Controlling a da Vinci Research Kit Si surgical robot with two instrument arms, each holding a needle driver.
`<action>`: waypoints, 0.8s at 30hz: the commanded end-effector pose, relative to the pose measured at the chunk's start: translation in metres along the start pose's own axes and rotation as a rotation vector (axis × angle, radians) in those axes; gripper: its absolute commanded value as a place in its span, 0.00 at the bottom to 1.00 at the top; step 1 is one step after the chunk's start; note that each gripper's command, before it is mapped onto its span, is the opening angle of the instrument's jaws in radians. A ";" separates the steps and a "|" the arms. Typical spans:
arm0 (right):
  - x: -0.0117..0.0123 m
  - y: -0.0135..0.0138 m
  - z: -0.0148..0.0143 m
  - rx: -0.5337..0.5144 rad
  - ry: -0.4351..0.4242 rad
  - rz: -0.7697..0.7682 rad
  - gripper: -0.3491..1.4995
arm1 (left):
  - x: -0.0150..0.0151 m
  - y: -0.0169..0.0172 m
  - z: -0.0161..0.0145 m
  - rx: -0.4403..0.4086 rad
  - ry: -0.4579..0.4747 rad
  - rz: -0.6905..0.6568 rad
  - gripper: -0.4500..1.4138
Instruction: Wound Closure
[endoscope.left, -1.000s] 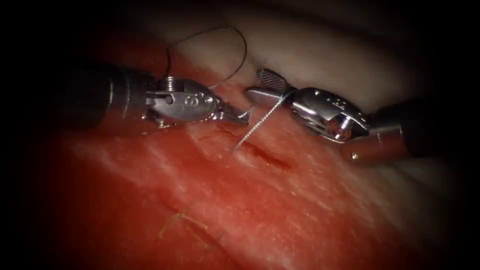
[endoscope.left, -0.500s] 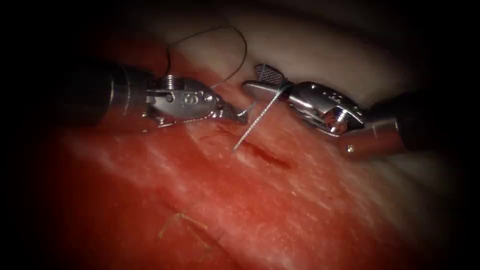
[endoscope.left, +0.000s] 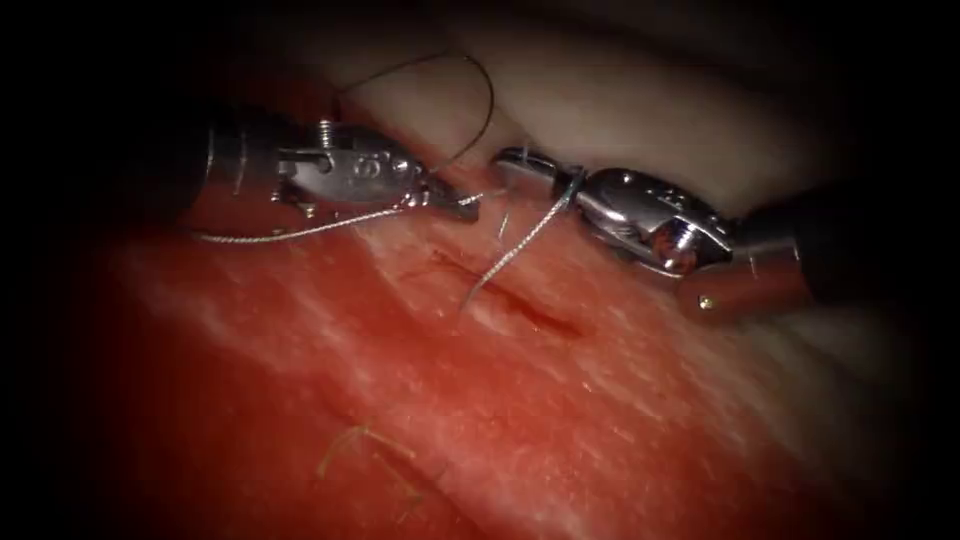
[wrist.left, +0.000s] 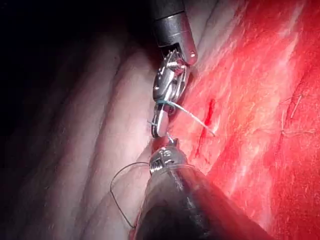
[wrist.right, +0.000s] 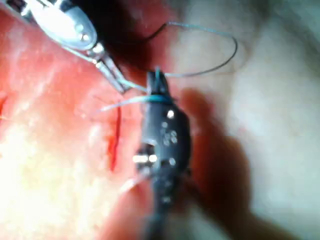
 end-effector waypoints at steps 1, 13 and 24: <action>-0.0008 -0.0012 0.0001 -0.008 0.012 -0.033 0.00 | -0.0003 -0.0009 0.0008 -0.003 -0.009 -0.012 0.00; -0.0035 -0.0071 -0.0008 -0.036 0.002 -0.222 0.00 | -0.0039 -0.0112 0.0025 0.012 -0.041 -0.098 0.00; -0.0039 -0.0116 -0.0037 -0.007 -0.011 -0.211 0.00 | -0.0040 -0.0133 0.0027 0.014 -0.041 -0.104 0.00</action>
